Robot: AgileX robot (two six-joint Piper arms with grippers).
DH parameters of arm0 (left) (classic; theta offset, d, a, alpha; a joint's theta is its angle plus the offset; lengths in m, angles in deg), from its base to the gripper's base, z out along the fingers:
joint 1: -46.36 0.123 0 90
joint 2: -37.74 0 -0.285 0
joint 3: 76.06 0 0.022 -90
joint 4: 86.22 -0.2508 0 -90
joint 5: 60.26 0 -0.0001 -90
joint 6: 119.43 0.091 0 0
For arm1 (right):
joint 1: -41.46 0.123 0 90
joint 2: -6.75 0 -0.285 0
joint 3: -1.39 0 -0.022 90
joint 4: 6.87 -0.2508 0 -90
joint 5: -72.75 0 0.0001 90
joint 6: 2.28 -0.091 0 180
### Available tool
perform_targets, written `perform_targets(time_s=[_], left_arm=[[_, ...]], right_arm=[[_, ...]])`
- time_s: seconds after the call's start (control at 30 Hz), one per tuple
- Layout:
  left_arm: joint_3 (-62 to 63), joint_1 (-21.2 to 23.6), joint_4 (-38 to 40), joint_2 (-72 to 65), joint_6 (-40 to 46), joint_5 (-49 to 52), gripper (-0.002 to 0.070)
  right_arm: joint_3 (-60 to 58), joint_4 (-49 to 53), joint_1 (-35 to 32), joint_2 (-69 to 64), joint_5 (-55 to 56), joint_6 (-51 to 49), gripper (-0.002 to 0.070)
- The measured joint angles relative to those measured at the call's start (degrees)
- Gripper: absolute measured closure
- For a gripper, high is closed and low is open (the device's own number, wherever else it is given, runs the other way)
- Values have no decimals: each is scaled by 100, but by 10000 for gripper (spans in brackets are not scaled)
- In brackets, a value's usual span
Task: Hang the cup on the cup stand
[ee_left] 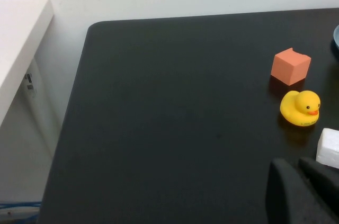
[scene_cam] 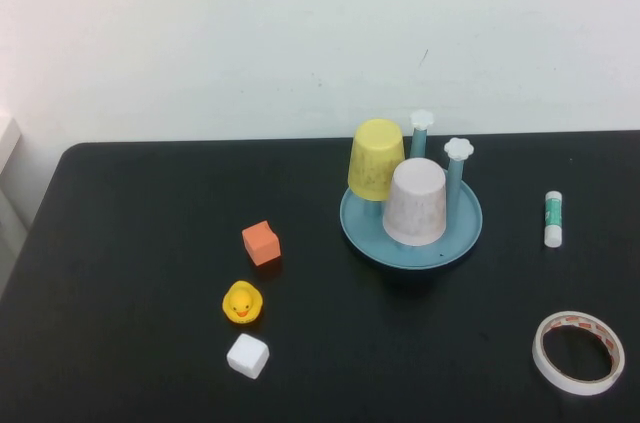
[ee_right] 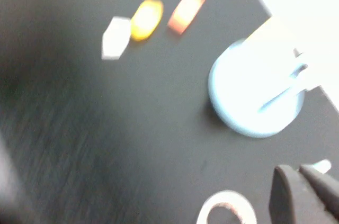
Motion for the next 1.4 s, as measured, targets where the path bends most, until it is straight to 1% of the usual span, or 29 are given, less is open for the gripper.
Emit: perform_targets(time_s=[0.13, 0.27, 0.33, 0.4, 0.57, 0.7, 0.93, 1.23, 1.4], left_arm=[[0, 0, 0, 0, 0, 0, 675], [0, 0, 0, 0, 0, 0, 675], [0, 0, 0, 0, 0, 0, 675], [0, 0, 0, 0, 0, 0, 675], [0, 0, 0, 0, 0, 0, 675], [0, 0, 0, 0, 0, 0, 675], [0, 0, 0, 0, 0, 0, 675], [0, 0, 0, 0, 0, 0, 675], [0, 0, 0, 0, 0, 0, 675]], right_arm=[[-1067, -581, -1326, 951, 1622, 24, 678], [-2441, -828, -2683, 2023, 2975, 4, 678], [-3130, -859, -3109, 2543, 3429, 4, 678], [-3705, -836, -3384, 3111, 3754, 4, 678], [-5002, -609, -3682, 4315, 4378, 14, 678], [-5808, -584, -3867, 4938, 4478, 14, 678], [-6933, -584, -3963, 5079, 4435, 14, 678], [-7036, -573, -3963, 5079, 4261, -19, 678], [-7036, -509, -3963, 5079, 4227, -515, 678]])
